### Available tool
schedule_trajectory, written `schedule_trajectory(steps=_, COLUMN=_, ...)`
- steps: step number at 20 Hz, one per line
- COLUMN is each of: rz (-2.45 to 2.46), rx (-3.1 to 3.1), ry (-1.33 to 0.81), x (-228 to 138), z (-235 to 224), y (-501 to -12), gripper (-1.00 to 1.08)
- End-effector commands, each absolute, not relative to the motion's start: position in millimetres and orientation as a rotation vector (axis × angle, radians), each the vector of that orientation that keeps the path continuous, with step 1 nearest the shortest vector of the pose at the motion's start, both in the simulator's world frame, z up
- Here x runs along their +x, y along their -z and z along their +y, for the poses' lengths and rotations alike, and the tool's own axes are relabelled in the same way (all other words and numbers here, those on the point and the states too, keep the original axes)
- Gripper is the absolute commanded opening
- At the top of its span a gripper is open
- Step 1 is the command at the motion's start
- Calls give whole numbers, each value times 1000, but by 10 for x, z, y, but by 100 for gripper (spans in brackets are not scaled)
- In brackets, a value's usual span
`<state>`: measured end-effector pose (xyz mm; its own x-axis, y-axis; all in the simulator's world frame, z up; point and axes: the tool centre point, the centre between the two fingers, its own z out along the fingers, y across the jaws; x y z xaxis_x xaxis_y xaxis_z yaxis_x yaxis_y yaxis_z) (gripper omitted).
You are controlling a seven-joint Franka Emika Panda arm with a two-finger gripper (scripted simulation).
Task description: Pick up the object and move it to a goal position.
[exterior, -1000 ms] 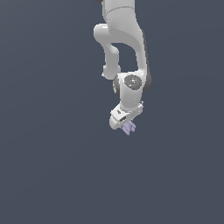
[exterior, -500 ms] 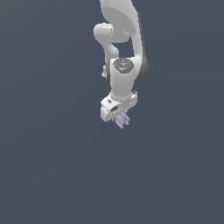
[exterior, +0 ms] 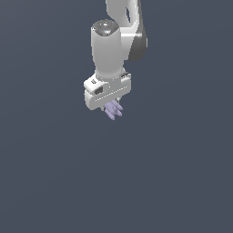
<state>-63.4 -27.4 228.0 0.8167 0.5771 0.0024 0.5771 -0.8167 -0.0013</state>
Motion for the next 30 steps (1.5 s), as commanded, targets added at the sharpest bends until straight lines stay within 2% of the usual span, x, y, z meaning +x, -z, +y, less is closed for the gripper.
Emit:
schedule_trajectory(steps=1, rz=-951, rx=-2991, ry=3, x=-661, z=-446, y=-2556, gripper=-100)
schedule_trajectory(steps=16, rz=-950, rx=-2993, ry=1, x=-724, z=-1352, y=-3965, gripper=-100)
schedule_trajectory(steps=23, rz=-950, rx=-2994, ry=0, x=-717, z=-1560, y=-4282, gripper=-100)
schedule_trajectory(steps=30, rz=-950, rx=-2994, ry=0, x=-704, z=-1621, y=-4370, gripper=-100)
